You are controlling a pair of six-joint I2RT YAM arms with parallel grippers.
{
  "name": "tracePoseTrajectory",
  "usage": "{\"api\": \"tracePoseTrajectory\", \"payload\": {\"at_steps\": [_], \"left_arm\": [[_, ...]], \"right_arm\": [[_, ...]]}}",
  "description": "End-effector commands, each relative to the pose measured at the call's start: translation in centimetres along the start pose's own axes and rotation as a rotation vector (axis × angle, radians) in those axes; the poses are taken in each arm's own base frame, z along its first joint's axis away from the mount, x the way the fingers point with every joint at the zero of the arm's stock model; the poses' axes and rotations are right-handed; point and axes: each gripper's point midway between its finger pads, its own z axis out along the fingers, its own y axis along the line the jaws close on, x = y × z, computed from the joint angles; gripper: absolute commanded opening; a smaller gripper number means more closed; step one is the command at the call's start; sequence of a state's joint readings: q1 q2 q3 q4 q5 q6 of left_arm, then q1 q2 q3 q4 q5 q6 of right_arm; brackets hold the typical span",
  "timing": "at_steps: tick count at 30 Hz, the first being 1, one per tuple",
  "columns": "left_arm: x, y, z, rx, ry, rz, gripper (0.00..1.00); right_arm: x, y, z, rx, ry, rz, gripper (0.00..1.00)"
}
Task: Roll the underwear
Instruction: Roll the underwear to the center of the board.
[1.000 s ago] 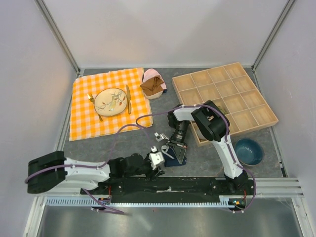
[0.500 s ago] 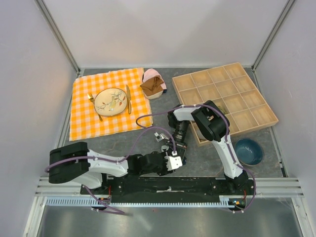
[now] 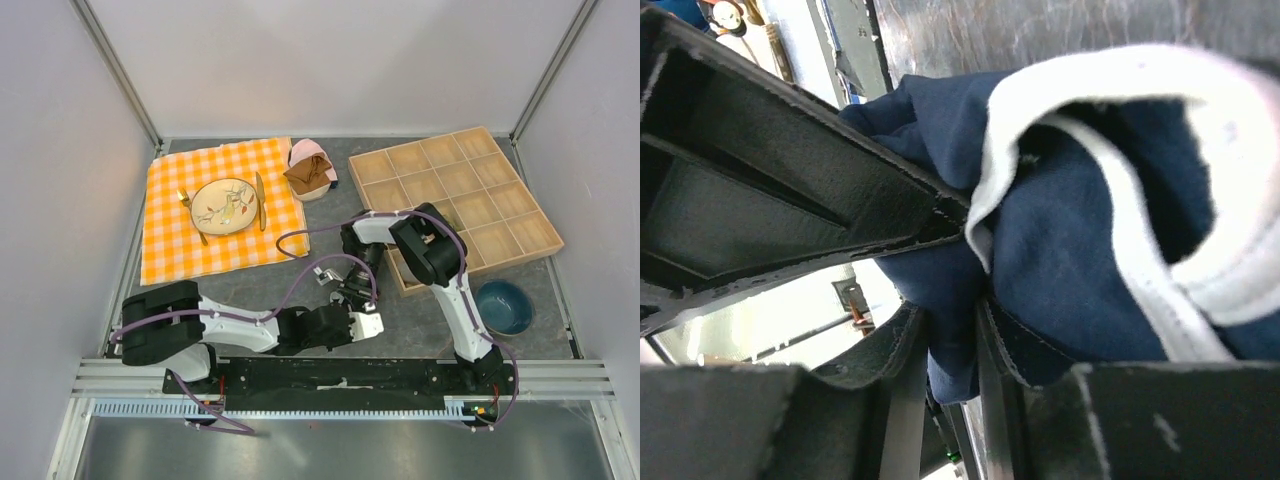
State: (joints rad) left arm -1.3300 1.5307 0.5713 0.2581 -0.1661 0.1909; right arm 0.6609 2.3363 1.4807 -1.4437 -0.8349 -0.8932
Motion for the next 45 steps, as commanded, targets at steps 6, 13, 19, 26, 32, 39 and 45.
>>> {"api": "tracePoseTrajectory", "payload": {"at_steps": [6,13,19,26,32,39,45], "left_arm": [[3.9,-1.5,-0.5,0.182,0.105,-0.263,0.02],[4.1,-0.8,-0.8,0.27,0.101,-0.46,0.02],[4.3,-0.1,-1.5,0.35,0.075,-0.659,0.02],[5.8,0.5,-1.2,0.4,0.093,-0.873,0.02],[7.5,0.4,-0.6,0.448,0.141,-1.055,0.02],[8.5,0.5,0.0,0.471,0.154,-1.181,0.02],[7.9,1.9,0.1,0.423,0.112,-1.192,0.09]], "right_arm": [[-3.7,-1.2,-7.9,0.295,-0.257,-0.318,0.45],[-3.6,0.3,-13.2,0.487,-0.434,-0.488,0.43],[-2.3,3.4,-11.8,0.634,-0.505,-0.888,0.47],[-3.0,3.2,-9.1,0.787,-0.399,-1.085,0.61],[-4.0,2.2,-5.9,0.833,-0.243,-1.145,0.61],[-3.7,0.6,-4.1,0.854,-0.137,-1.146,0.61],[-3.1,-1.4,-2.0,0.823,-0.038,-1.09,0.46]]}}
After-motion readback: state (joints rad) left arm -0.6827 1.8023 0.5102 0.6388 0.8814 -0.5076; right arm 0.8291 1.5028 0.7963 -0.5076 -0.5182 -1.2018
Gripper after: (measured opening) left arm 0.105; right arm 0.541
